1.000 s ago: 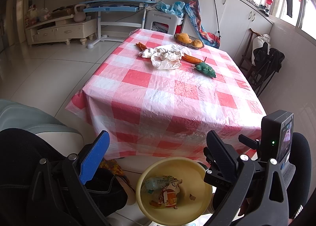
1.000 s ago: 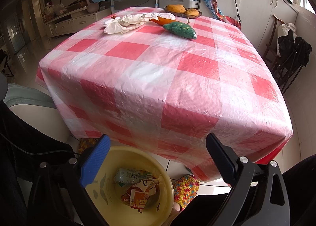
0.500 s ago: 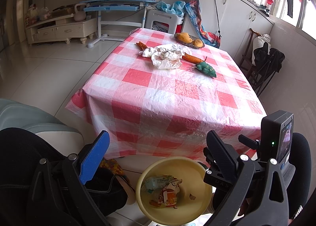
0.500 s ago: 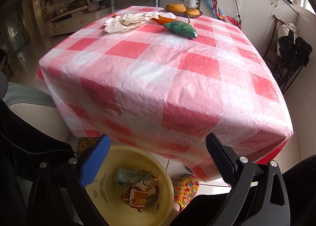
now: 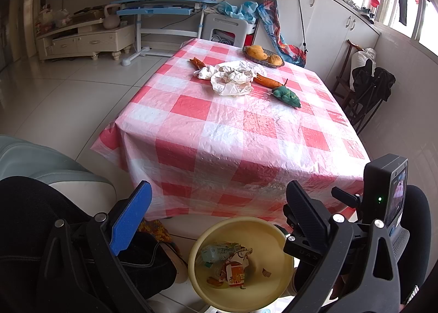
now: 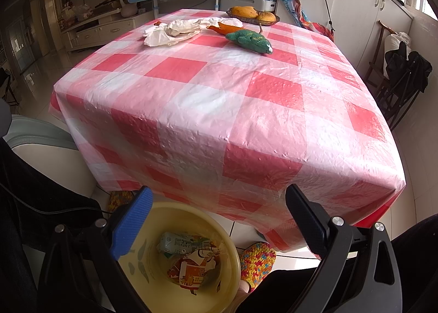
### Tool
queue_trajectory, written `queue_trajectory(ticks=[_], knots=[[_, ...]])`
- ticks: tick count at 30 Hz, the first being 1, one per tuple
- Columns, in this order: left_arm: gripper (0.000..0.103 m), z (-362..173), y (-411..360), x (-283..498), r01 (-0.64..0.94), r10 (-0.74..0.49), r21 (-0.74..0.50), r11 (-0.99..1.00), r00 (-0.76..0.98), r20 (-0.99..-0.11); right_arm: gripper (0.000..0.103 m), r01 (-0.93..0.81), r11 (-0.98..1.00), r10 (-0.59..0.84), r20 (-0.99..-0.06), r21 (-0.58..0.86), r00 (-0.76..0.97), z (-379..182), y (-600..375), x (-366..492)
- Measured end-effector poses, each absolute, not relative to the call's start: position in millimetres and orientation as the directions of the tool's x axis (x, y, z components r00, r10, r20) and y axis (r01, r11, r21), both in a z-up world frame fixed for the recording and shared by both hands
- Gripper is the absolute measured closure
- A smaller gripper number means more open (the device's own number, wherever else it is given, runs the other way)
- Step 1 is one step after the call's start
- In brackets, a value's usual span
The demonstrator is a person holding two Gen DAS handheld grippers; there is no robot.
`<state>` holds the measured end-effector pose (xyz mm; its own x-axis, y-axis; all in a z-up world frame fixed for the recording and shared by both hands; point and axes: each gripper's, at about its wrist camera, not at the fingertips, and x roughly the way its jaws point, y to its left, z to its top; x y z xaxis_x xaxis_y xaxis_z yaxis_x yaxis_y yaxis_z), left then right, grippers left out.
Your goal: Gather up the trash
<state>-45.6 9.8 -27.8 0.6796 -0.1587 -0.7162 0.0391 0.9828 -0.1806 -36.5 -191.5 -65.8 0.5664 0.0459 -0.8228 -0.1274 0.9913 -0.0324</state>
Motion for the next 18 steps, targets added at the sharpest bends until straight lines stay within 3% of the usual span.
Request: queue_trajectory(ticks=[18], knots=[[0.008,-29.0,11.8,-47.2,0.035,-0.157,-0.181,0.983,0.677,-0.719,0.009,-0.123,0.992,0.044,-0.819,-0.032,0.572,-63.9,-193.0,-36.7]])
